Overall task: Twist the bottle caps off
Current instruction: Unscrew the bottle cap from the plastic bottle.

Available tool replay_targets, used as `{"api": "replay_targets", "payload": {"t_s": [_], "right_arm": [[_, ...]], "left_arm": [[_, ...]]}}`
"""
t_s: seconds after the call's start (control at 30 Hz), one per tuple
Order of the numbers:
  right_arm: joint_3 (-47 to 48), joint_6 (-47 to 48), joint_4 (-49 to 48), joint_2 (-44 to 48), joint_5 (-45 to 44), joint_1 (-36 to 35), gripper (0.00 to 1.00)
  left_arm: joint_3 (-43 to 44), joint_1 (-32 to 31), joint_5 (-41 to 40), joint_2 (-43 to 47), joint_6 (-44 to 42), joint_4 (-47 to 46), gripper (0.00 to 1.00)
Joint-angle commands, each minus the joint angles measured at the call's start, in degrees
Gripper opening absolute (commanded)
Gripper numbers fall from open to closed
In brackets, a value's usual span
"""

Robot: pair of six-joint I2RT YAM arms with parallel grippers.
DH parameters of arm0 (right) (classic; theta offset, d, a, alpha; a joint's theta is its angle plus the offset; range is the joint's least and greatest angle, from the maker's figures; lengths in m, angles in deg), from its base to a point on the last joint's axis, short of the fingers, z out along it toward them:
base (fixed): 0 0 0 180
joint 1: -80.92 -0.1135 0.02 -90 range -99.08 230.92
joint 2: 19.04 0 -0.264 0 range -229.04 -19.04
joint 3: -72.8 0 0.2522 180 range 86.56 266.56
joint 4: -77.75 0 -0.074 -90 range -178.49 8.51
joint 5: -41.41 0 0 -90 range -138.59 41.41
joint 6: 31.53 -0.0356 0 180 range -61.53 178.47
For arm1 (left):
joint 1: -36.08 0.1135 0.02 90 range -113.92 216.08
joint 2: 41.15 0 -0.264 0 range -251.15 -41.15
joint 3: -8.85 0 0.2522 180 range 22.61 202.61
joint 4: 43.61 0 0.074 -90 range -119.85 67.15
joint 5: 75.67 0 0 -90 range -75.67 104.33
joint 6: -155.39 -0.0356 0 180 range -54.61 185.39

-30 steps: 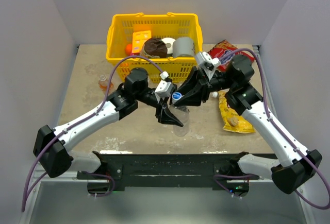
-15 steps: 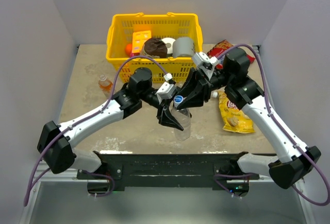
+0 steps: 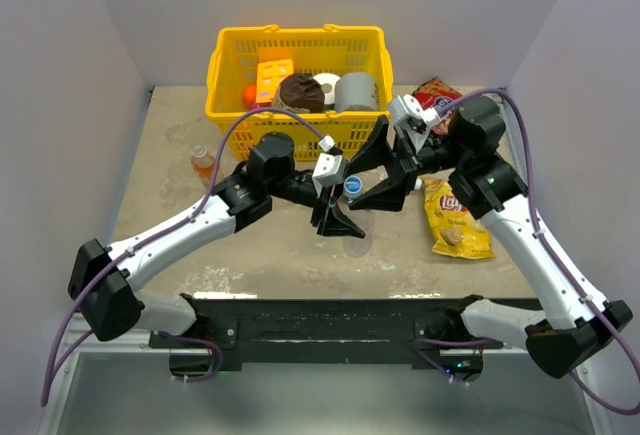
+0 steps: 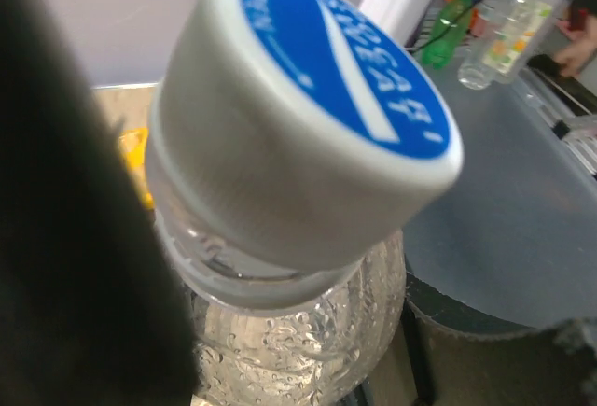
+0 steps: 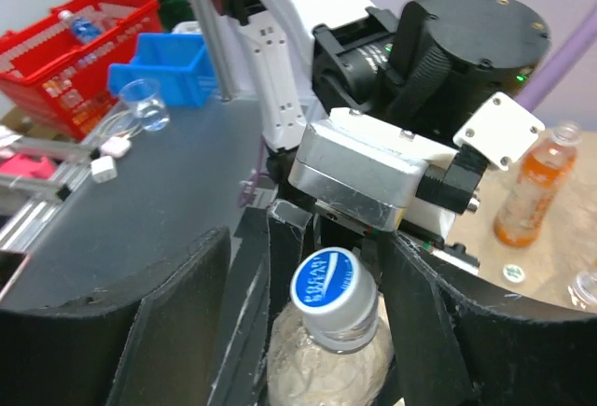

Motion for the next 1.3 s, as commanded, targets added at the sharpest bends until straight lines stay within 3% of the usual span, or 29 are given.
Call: {"api": "replay_targets", "payload": {"t_s": [0.0, 0.17, 0.3, 0.67, 0.83, 1.0, 1.27], "right_arm": [[1.7, 4.7, 5.7, 3.1, -9.9, 0.3, 0.70], [0.8, 8.1, 10.7, 4.6, -24.1, 0.2, 0.70], [-1.1, 8.3, 9.9, 5.2, -29.1, 0.2, 0.70], [-4.6, 6.3, 3.2, 6.6, -30.6, 0.2, 0.66], [-5.5, 6.2, 1.3, 7.6, -32.5, 0.2, 0.60], [-6.0, 6.3, 0.1, 8.5, -32.1, 0.2, 0.38], [-6.2, 6.2, -0.3, 8.3, -30.1, 0.2, 0.18]], "left_arm": [[-0.2, 0.5, -9.0, 3.3, -1.3, 0.4, 0.21], [-0.3, 0.5, -13.1, 3.4, -1.3, 0.5, 0.22], [-0.4, 0.4, -13.3, 3.4, -1.3, 0.1, 0.22], [-0.2, 0.4, -13.6, 2.7, -1.3, 0.6, 0.22], [0.0, 0.4, -14.1, 2.4, -1.1, 0.9, 0.22], [0.1, 0.4, -14.7, 2.3, -1.1, 1.1, 0.22], [0.1, 0.4, -16.5, 2.0, -0.9, 1.3, 0.22]]}}
